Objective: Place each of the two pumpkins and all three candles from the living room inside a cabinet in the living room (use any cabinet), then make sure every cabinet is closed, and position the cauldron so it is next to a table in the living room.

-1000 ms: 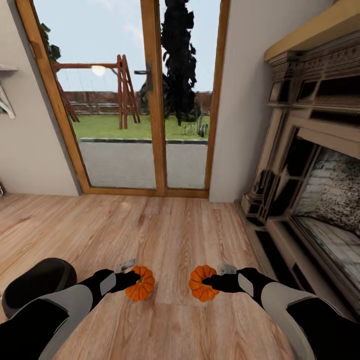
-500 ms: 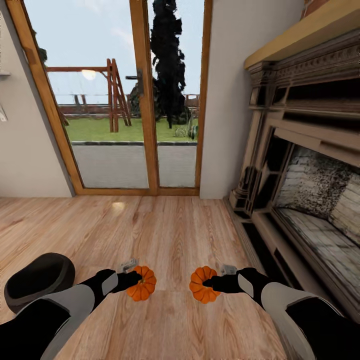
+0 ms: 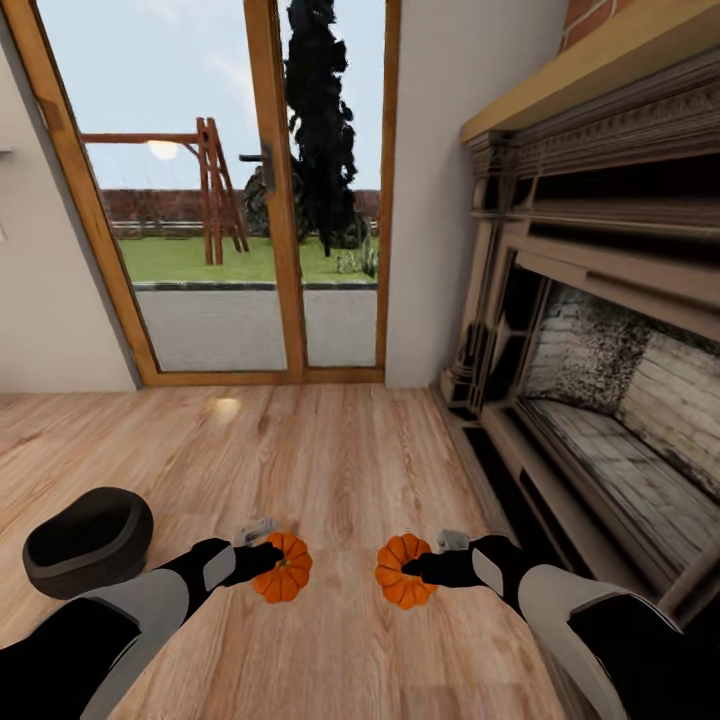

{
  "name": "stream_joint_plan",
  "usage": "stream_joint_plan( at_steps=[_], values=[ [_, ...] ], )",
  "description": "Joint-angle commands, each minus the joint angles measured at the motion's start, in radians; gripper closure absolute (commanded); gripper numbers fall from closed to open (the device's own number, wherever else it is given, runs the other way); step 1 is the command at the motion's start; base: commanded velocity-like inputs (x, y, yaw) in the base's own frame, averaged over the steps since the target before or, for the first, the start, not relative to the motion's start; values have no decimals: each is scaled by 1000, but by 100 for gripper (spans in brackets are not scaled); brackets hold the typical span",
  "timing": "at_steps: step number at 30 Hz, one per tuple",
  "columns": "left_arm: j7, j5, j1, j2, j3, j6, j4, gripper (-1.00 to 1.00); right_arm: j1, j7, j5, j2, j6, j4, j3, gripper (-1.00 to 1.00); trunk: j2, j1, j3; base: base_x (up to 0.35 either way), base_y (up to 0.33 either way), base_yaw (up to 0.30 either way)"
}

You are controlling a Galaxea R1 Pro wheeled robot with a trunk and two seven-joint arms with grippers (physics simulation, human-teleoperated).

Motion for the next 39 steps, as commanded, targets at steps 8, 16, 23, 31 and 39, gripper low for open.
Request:
stream_joint_plan(
  at_steps=[8,16,23,31,39],
  values=[
    [-2,8,-1,0,-6,3,0,100,-1,3,-11,23,3,2,7,100,-1,-1,-1,-312,102,-292],
    [-2,7,-1,-1,-6,3,0,100,-1,3,-11,24,3,2,7,100,-1,-1,-1,-311,149,-295],
    [-2,7,-1,-1,-6,3,0,100,-1,3,-11,24,4,2,7,100,-1,-1,-1,-311,141,-295],
    [-2,6,1,0,-8,3,-2,100,-1,2,-12,23,4,4,6,100,-1,-1,-1,-311,105,-295],
    [-5,4,1,0,-10,-4,-5,100,76,3,-16,12,3,6,3,100,-1,-1,5,-306,66,-275]
  ],
)
